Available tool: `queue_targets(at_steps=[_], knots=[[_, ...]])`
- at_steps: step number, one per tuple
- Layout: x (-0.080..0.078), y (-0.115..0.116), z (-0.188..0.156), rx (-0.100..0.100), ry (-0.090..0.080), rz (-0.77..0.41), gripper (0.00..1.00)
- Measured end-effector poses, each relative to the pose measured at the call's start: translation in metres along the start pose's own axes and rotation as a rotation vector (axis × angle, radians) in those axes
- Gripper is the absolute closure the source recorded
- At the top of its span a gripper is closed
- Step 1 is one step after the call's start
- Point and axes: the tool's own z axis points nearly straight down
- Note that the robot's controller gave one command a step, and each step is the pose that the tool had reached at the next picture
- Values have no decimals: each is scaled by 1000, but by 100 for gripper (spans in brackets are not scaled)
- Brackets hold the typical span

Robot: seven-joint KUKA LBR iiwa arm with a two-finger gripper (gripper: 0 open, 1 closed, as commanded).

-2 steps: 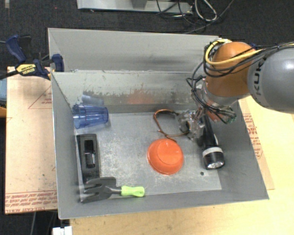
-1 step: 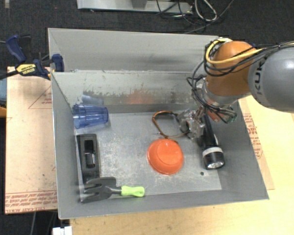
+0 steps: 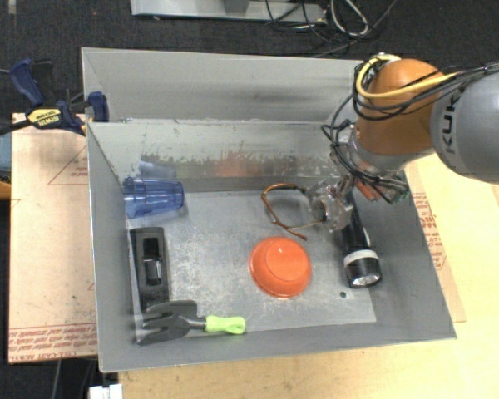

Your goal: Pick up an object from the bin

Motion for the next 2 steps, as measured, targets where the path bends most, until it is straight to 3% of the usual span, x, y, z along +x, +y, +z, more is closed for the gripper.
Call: queue_targets(at_steps=[2], knots=[[-3,-1,-45,2,-5,3,100]])
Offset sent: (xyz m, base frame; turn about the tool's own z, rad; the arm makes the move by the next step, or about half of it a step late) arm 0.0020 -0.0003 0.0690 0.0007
